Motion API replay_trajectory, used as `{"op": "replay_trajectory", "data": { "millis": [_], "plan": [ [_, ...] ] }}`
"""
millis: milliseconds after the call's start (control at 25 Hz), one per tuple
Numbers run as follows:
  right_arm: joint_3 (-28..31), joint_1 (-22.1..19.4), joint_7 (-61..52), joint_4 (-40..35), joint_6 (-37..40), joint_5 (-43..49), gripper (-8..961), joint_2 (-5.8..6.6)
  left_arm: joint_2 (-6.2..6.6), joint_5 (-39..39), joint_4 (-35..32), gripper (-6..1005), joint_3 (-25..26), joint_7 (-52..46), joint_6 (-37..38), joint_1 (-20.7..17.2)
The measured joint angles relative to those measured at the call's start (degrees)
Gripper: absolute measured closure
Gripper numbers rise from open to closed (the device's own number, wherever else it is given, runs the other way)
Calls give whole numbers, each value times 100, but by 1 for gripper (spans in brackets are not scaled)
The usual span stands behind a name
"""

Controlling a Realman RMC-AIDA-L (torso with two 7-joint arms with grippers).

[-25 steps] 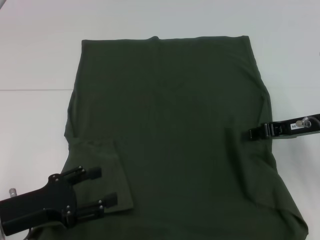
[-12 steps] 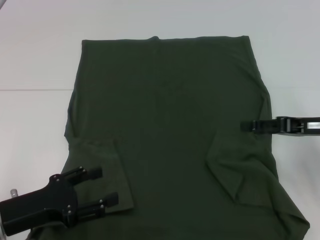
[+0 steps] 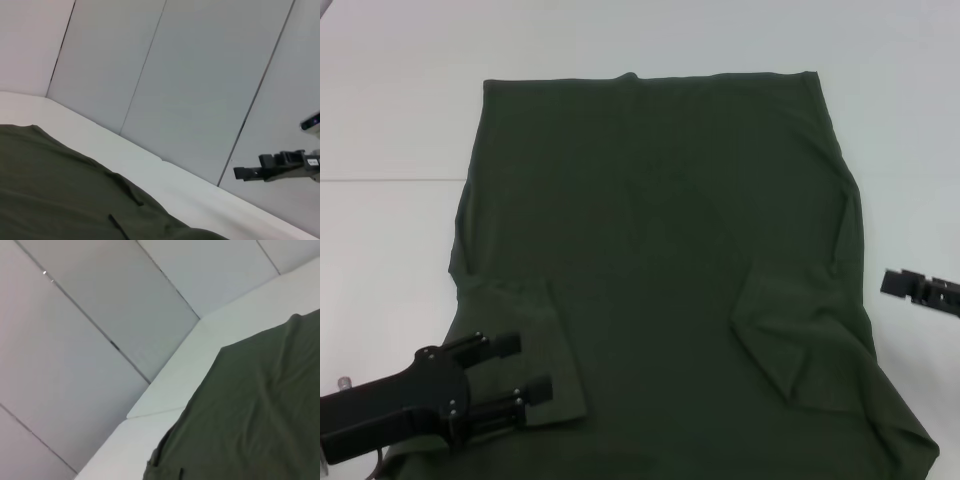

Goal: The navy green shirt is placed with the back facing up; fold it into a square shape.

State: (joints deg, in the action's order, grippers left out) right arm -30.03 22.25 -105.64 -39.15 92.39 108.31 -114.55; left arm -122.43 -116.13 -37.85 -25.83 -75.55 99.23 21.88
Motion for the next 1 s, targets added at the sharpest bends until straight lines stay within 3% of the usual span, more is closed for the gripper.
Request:
{"op": "replay_trajectory", "data": {
  "millis": [200, 400, 520, 680, 760, 920, 1000],
  "plan": [
    [14, -256, 496, 136, 12, 30, 153, -60, 37, -36, -11, 156, 0, -234, 2, 19],
    [-70, -258, -81, 534, -152, 57, 154, 103, 54, -44, -18, 156, 0, -273, 0, 13],
    [-273, -96, -119, 663, -78, 221, 157, 109, 54, -46, -15, 156, -1, -273, -5, 31],
    [-305, -27, 186, 724, -287, 388, 159, -162, 53, -52, 5, 156, 0, -273, -29, 40],
    [-270, -85, 458, 753, -566, 379, 159, -396, 52, -57, 8, 156, 0, -278, -39, 30],
    [-183, -119, 675, 985, -925, 349, 158, -523, 49, -60, 15, 156, 0, -280, -53, 15],
    [-27, -98, 856, 1281, -1099, 335, 158, -529, 46, -60, 19, 156, 0, -284, -59, 14]
  ]
}}
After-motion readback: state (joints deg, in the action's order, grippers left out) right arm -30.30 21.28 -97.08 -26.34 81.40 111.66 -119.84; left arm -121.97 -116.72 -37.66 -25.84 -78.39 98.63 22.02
